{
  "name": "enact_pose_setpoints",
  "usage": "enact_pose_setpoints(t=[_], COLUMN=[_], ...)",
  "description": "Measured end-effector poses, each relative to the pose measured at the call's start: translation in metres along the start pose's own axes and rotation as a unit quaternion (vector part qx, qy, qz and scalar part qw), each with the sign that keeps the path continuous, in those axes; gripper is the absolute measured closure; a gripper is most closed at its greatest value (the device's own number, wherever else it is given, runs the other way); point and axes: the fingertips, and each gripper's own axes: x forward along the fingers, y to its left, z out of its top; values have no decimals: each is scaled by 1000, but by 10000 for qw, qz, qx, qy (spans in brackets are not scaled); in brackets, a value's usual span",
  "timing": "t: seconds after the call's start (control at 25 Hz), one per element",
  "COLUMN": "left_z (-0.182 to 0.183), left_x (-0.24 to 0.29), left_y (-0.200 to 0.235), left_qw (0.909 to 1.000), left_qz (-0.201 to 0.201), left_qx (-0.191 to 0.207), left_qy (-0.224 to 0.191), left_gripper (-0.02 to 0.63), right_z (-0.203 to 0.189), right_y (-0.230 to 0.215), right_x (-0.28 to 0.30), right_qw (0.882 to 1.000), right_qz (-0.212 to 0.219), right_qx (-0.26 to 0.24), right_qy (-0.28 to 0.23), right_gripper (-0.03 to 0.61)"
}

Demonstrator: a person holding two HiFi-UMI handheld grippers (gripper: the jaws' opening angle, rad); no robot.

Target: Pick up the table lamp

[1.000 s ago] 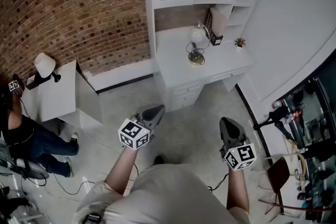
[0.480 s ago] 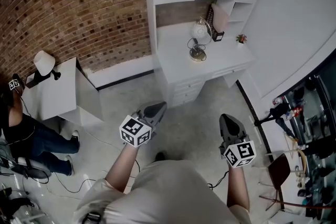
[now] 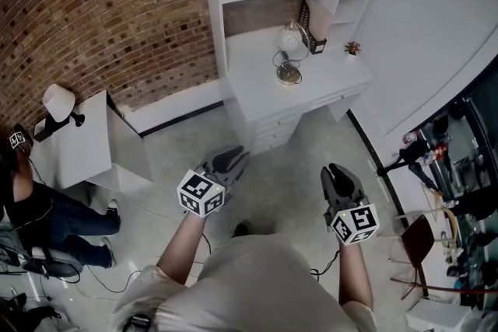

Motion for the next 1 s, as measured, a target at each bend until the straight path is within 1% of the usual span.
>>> enact_pose_setpoints(t=[0.12,0.2,0.32,0.52,0.72,1.0], left_z=[-1,-1,-2,-7,-13,-19], left_x=[0,-1,-3,-8,-10,5], left_y=[6,8,13,20,31,39], left_qw=[9999,9998,9996,9991,9988,9985], left_qz=[-99,-187,-284,-418,-457,-443], left_qx=[-22,-35,-57,-82,-141,-288], left_qy=[-8,-9,-7,41,86,141], left_gripper=[500,481,477,477,477,477], right_z=[-2,-2,-2,-4,-7,-18], right_y=[4,8,14,21,23,13], right_x=[5,9,13,18,23,35], right_qw=[10000,9999,9998,9997,9993,9991], right_qz=[-42,-64,-106,-237,-358,-335], right_qx=[6,-44,-98,-54,2,117], right_qy=[57,116,136,82,119,225], right_gripper=[486,480,471,465,463,463])
